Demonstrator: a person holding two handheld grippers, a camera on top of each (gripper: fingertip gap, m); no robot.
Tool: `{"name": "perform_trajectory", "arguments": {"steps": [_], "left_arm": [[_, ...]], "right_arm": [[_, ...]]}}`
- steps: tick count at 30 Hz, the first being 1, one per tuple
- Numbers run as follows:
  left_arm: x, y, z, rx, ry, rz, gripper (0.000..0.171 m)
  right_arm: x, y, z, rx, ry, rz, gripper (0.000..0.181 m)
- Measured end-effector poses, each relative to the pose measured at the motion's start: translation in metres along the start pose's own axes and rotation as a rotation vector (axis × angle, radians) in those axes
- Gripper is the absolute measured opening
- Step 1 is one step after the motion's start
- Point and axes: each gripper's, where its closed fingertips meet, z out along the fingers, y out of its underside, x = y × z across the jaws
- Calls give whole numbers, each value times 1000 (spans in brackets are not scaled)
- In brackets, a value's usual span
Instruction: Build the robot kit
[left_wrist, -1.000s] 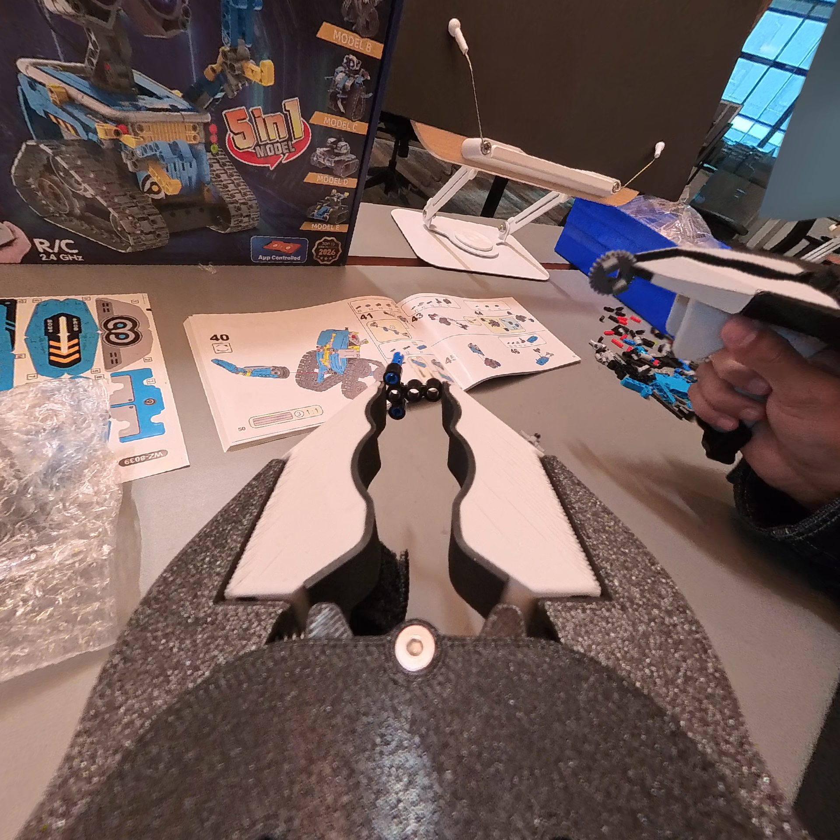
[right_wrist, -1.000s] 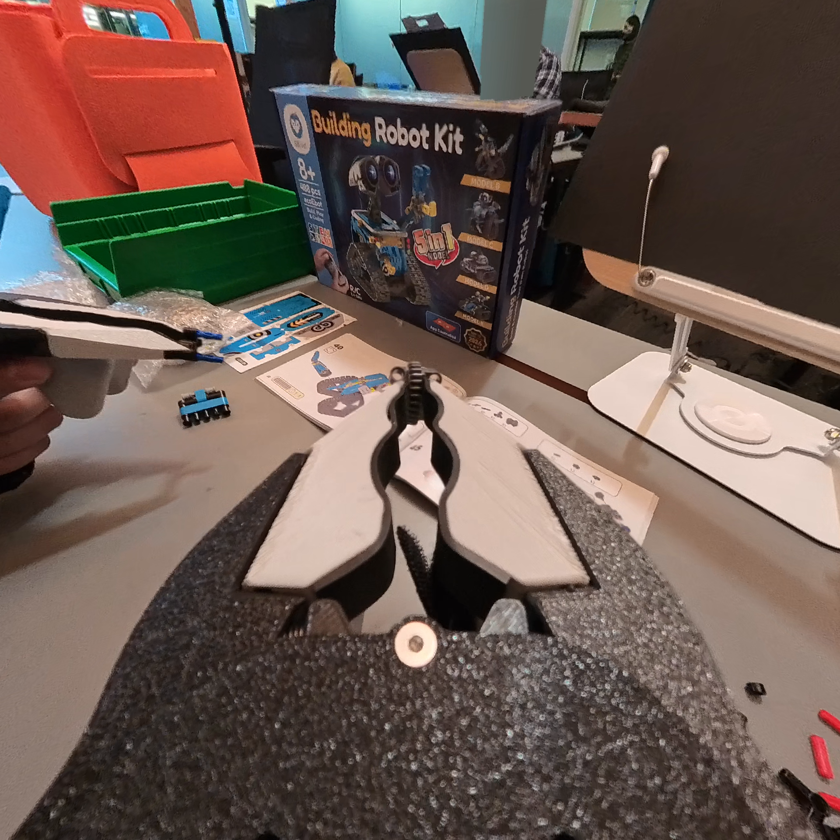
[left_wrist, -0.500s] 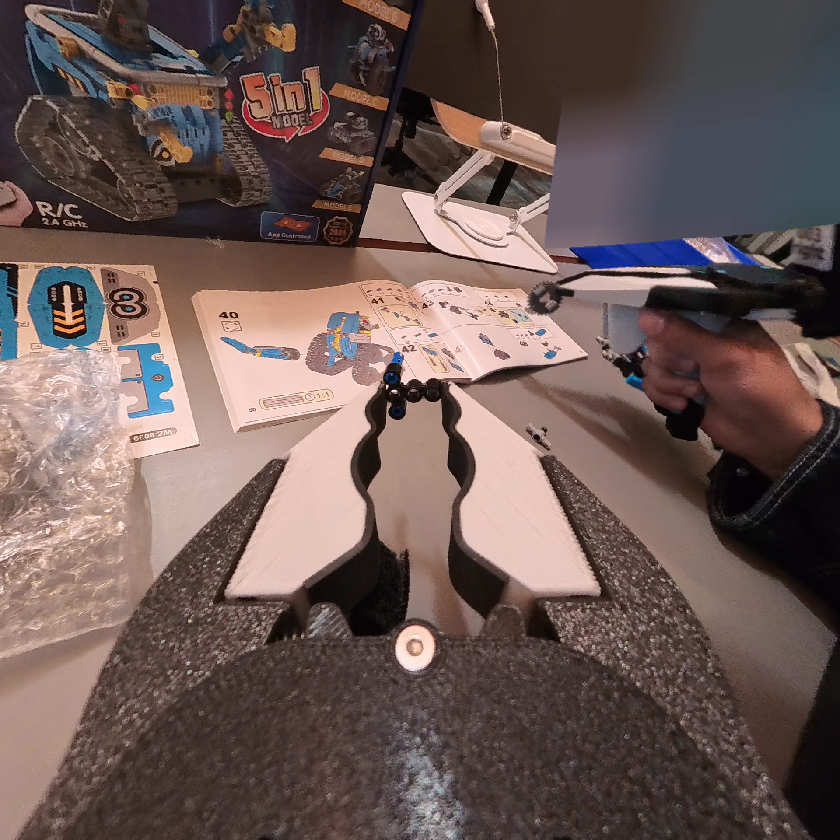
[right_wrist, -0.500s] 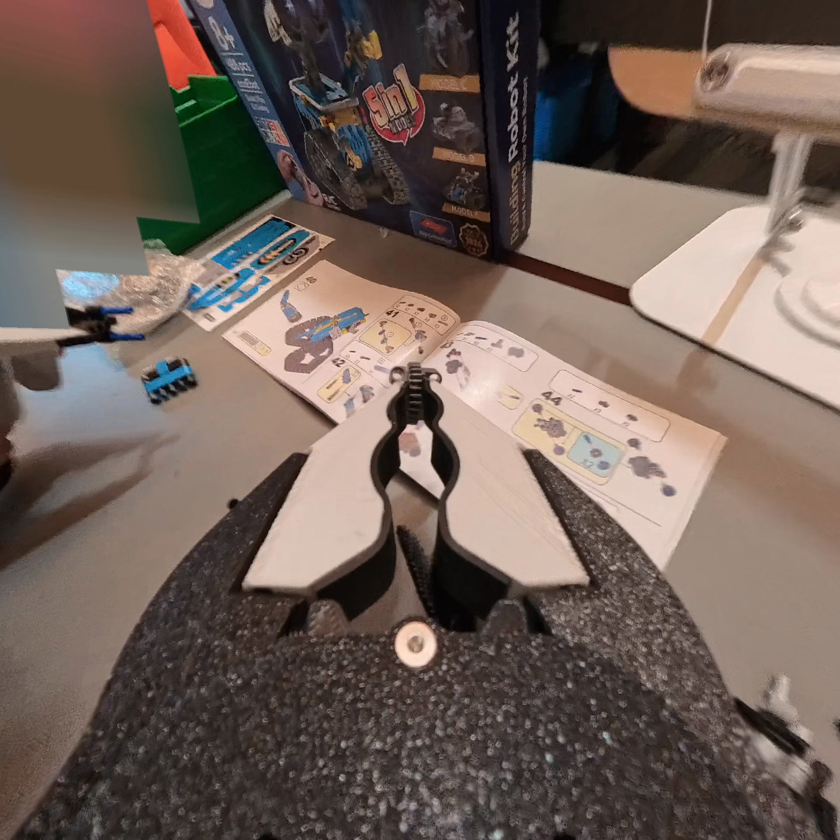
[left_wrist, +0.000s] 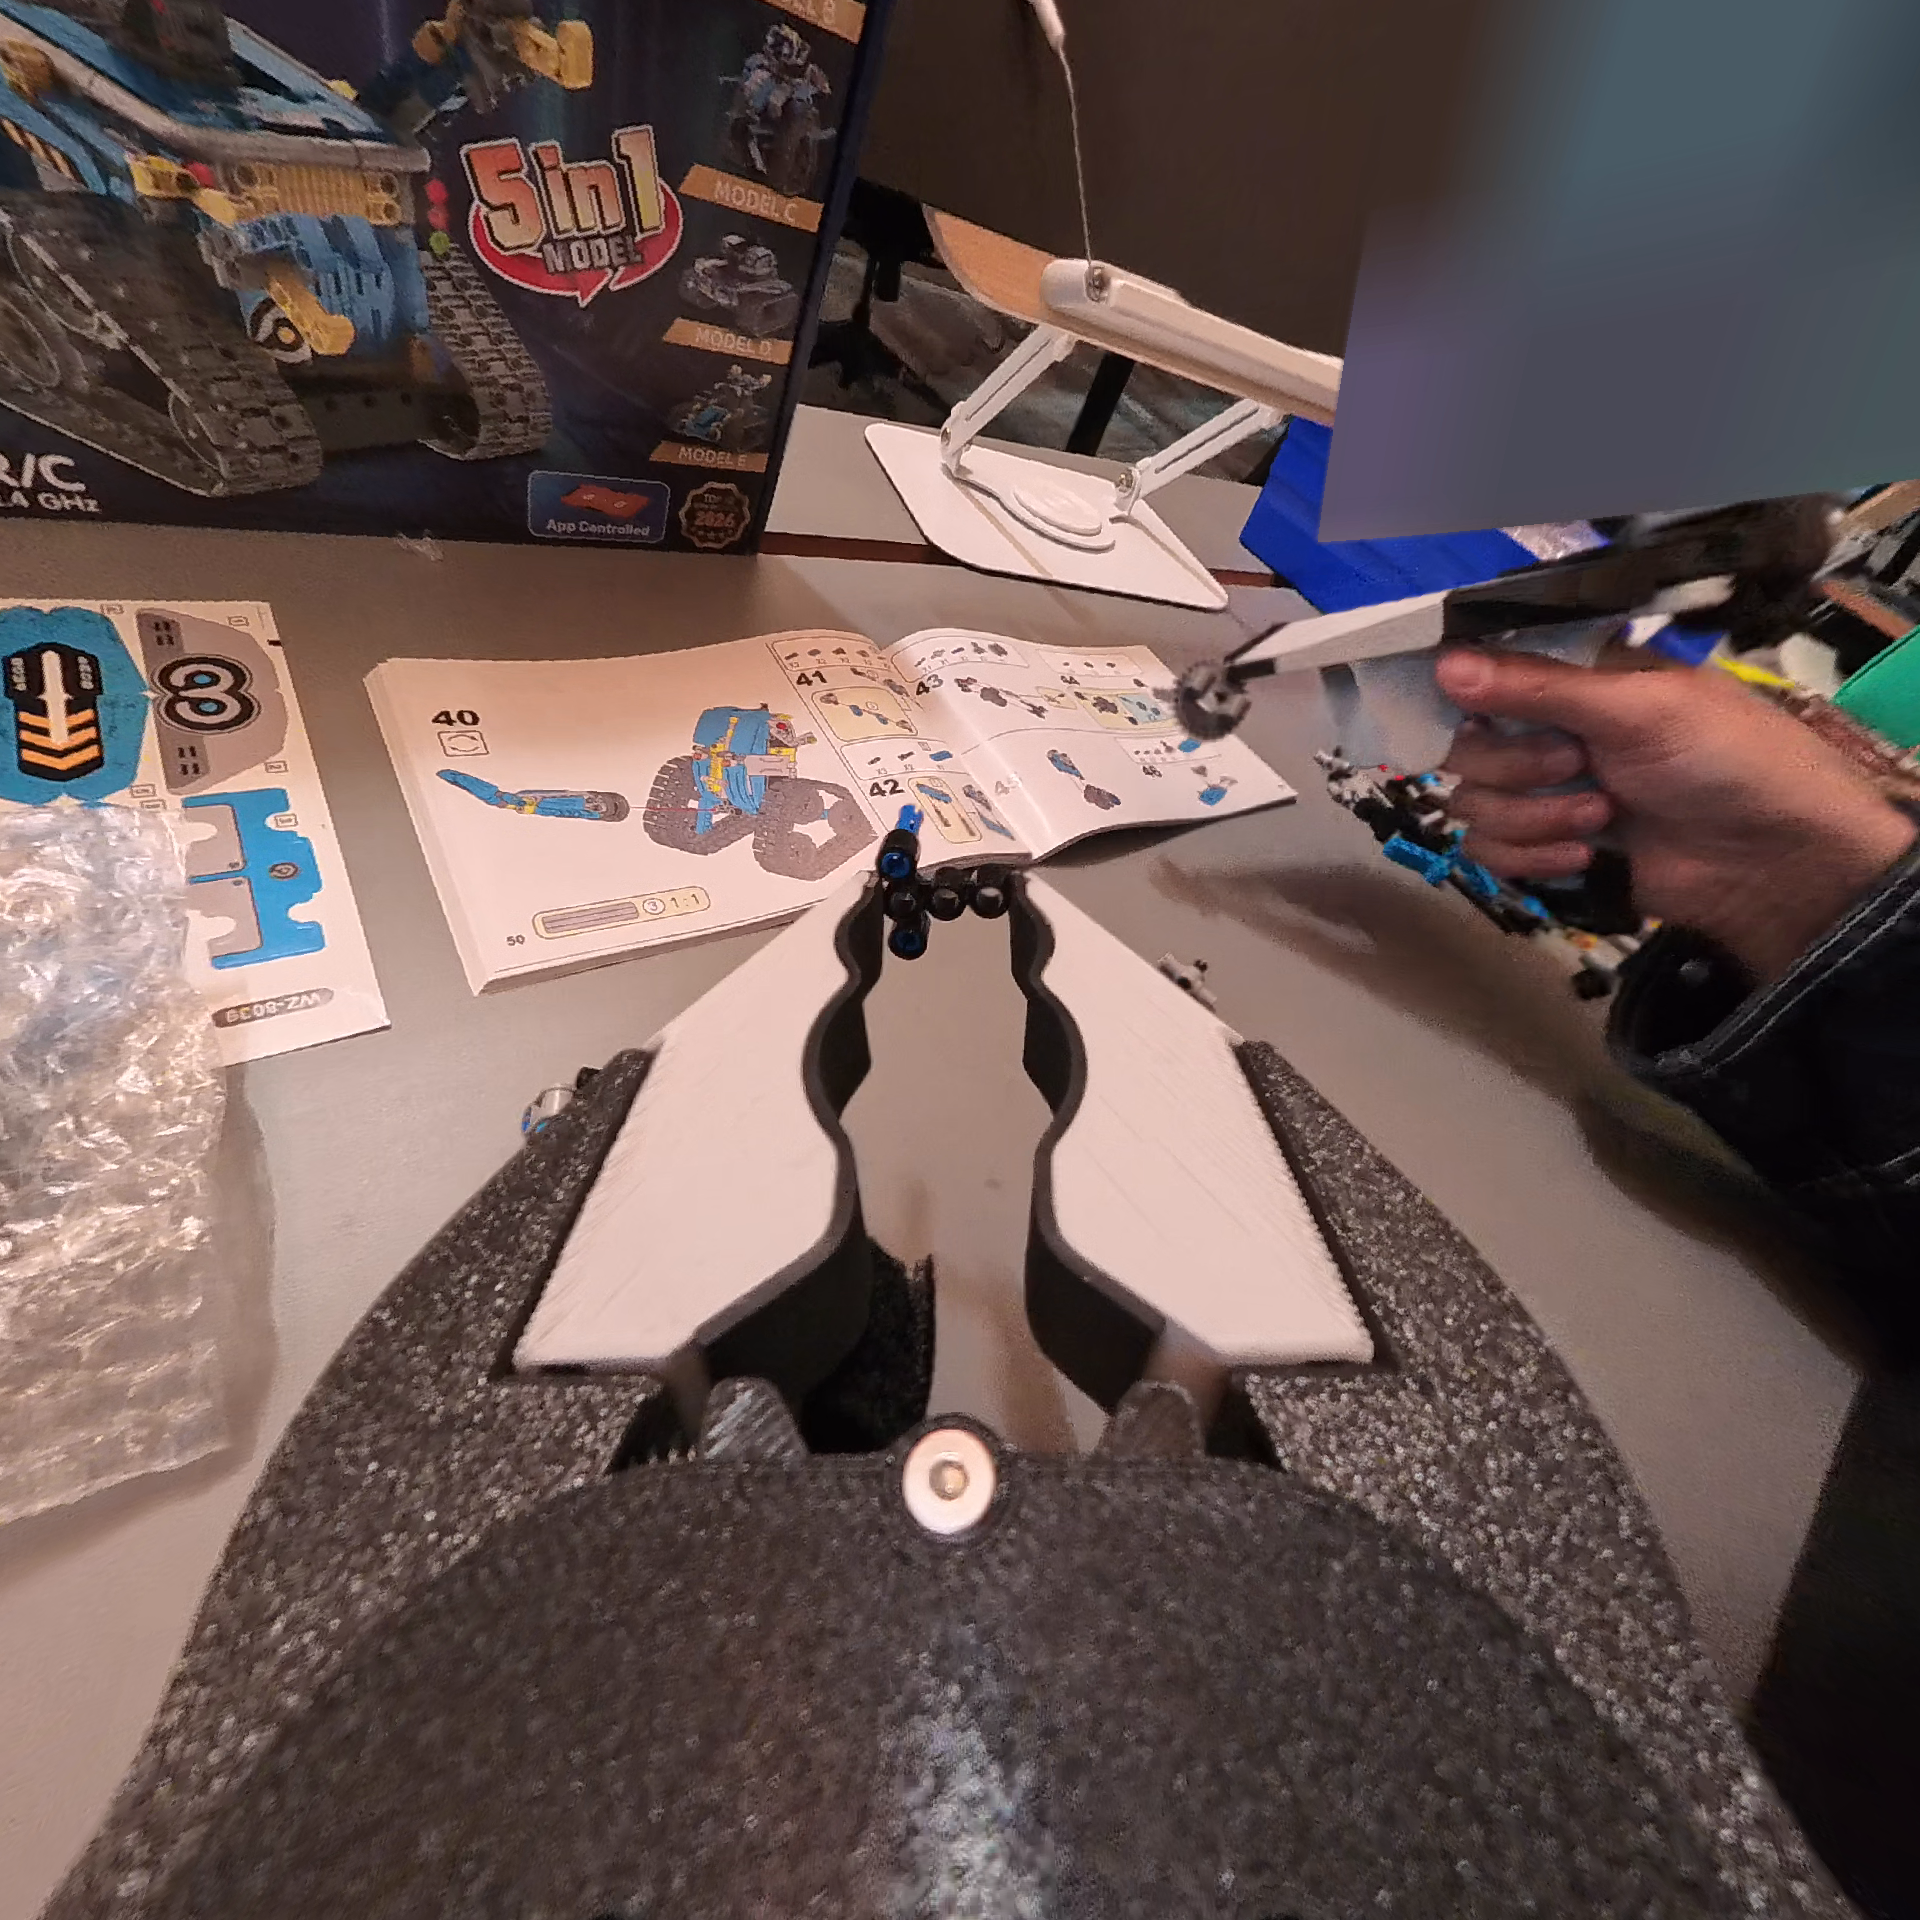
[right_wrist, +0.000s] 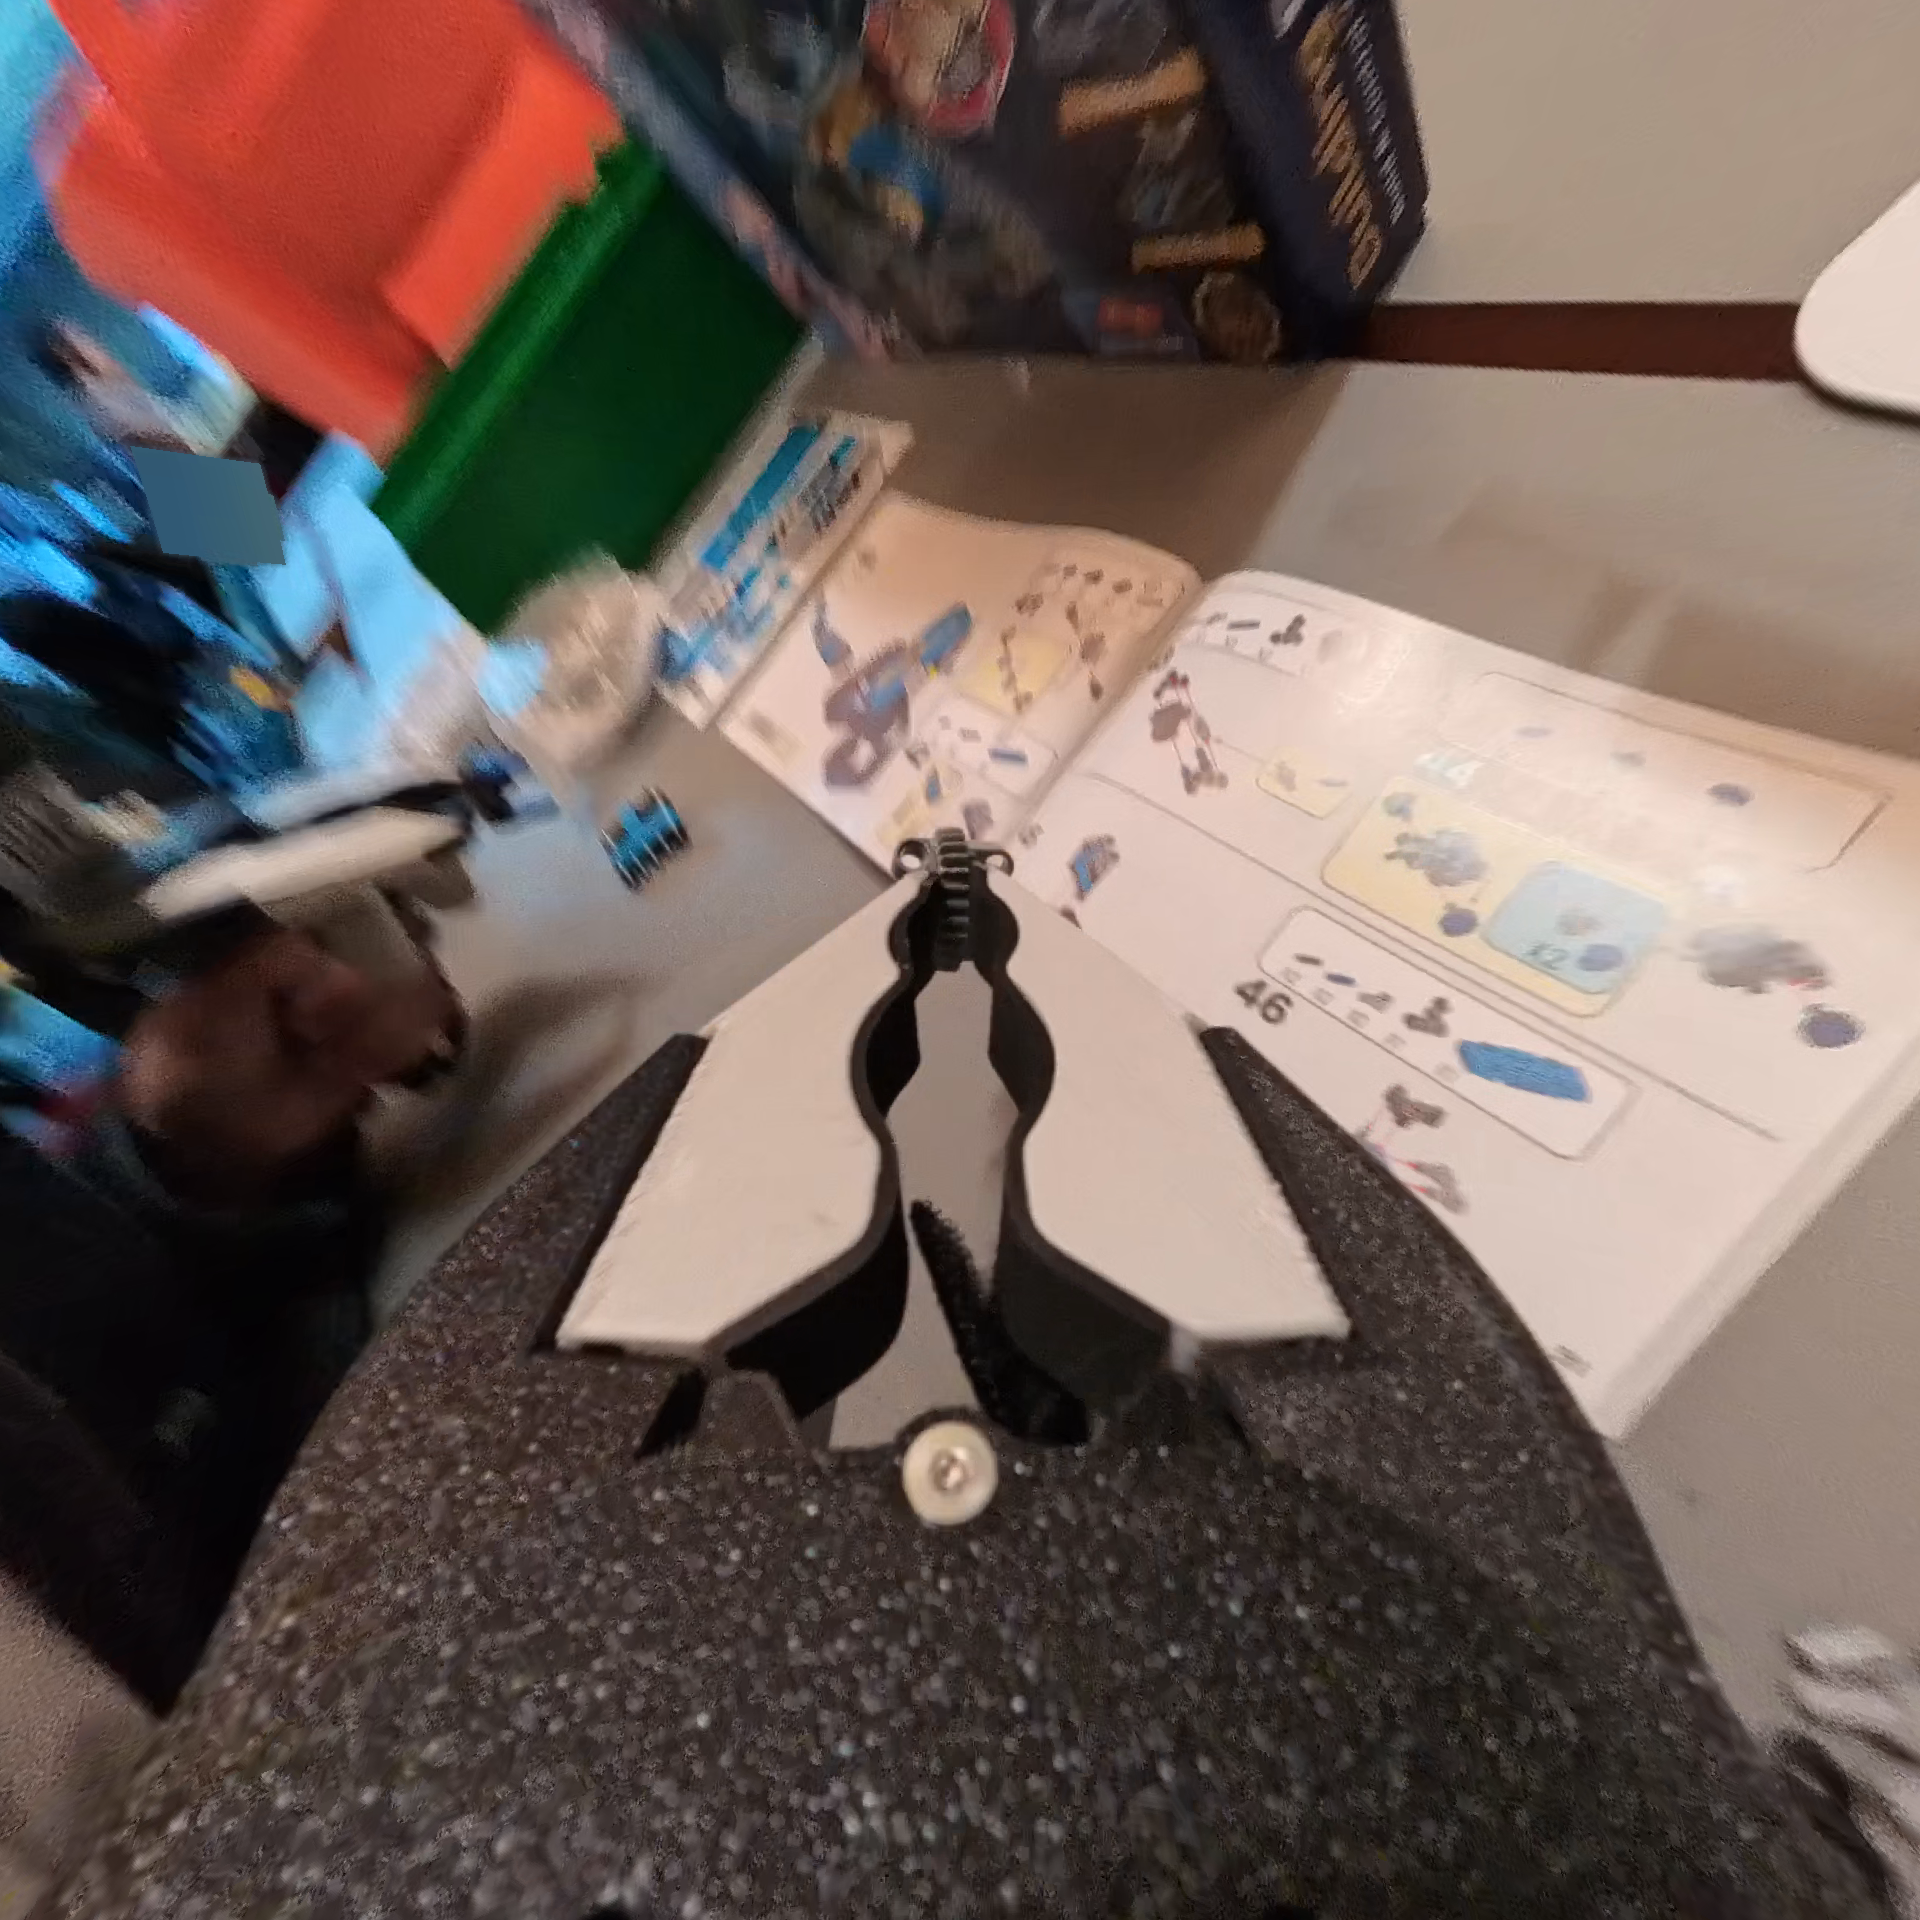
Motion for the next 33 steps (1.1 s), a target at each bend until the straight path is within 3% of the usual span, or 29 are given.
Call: {"name": "perform_trajectory", "arguments": {"steps": [3,7,9,13,19,23,27,33], "left_arm": [[5,1,1,-7,-5,40,24],[11,2,3,-14,7,58,24],[15,3,4,-18,20,62,24],[39,4,6,-22,150,32,24],[96,-2,-2,-6,473,-76,24],[95,7,1,-39,424,-12,24],[86,13,6,-59,324,89,24],[79,14,7,-61,288,105,24]], "right_arm": [[0,17,-7,-170,139,-237,5],[3,33,-13,-271,167,-245,5],[0,33,-13,-244,115,-208,5],[-36,16,-19,-83,-254,44,6],[-115,-11,-66,102,-1041,292,5],[-135,-25,-98,186,-1347,386,5],[-146,-32,-119,245,-1455,379,5],[-158,-39,-146,306,-1548,345,6]]}}
